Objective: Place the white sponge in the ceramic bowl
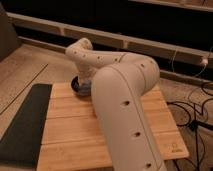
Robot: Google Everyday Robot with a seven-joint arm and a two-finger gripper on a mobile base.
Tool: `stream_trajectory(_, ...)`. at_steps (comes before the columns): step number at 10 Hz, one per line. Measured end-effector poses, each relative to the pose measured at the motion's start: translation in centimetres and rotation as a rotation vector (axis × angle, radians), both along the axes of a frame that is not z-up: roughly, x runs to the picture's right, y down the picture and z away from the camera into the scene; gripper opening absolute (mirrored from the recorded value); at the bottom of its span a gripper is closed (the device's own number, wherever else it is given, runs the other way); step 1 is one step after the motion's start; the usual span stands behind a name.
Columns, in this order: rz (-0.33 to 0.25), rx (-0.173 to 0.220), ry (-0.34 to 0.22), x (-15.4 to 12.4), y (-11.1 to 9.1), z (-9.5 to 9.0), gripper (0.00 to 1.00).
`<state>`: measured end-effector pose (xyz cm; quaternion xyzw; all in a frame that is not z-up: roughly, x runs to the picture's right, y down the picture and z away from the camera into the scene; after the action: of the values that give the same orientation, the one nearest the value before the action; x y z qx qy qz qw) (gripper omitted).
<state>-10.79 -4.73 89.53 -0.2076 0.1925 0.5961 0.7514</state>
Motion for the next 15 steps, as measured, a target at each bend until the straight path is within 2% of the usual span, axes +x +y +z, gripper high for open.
stream_trajectory(2,-0.019,0.002,-0.037,-0.8,-1.2,2.4,0.00)
stream_trajectory(3,-0.015,0.013,-0.084,-1.2,-2.1,4.5,0.00)
stream_trajectory(5,0.000,0.051,-0.147,-1.3,-2.9,7.4,0.00)
stream_trajectory(7,0.011,0.066,-0.202,-0.9,-2.6,9.4,0.00)
stream_trajectory(9,0.015,0.050,-0.257,-1.0,-1.3,10.7,0.00)
stream_trajectory(10,0.012,0.028,-0.284,-1.6,-0.5,10.7,0.06)
stream_trajectory(12,0.017,0.004,-0.327,-3.0,0.0,10.1,0.26)
stream_trajectory(15,0.020,-0.014,-0.340,-2.9,0.1,9.6,0.53)
